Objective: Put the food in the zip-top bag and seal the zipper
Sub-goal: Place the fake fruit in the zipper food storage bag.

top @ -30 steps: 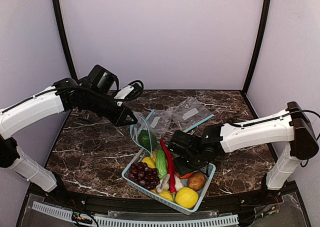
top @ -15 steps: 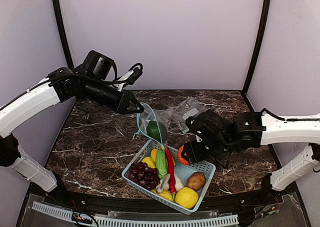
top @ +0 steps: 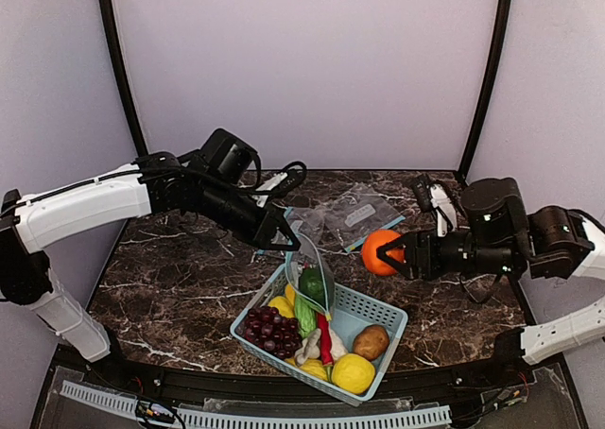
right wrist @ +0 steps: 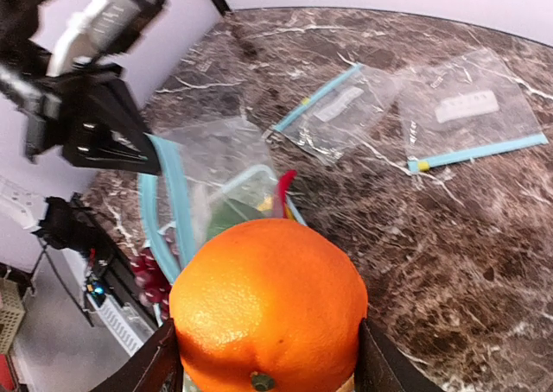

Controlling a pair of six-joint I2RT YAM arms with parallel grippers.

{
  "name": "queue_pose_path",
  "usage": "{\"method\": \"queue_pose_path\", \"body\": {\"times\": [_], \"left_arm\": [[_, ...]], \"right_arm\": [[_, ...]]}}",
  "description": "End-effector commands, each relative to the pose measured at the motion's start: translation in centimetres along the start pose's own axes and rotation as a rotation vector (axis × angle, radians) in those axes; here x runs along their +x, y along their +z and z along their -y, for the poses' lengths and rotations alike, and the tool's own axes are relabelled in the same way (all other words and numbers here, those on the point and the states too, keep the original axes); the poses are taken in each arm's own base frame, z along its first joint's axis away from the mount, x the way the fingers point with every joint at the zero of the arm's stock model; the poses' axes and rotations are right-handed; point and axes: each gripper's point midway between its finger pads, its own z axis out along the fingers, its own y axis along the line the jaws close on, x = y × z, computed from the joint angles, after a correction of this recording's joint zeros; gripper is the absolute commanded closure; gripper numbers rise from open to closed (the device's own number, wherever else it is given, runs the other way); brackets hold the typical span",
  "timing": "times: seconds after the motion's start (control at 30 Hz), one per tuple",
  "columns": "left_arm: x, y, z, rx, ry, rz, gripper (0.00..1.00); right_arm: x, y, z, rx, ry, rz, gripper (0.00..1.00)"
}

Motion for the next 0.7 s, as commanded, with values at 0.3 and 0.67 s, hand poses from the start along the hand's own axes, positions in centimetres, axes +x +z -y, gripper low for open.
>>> {"method": "queue_pose_path", "body": {"times": [0.3, 0.67], "left_arm": [[1.6, 2.0, -3.4, -0.089, 0.017, -0.047, 0.99], [1.8, 1.8, -3.9, -0.093, 0.015, -0.045, 0.99]], "right_arm": [[-2.9, 2.2, -11.7, -0.428, -0.172, 0.149, 0.55], [-0.3, 8.1, -13.4, -0.341, -0.253, 0.06, 0.56]]}}
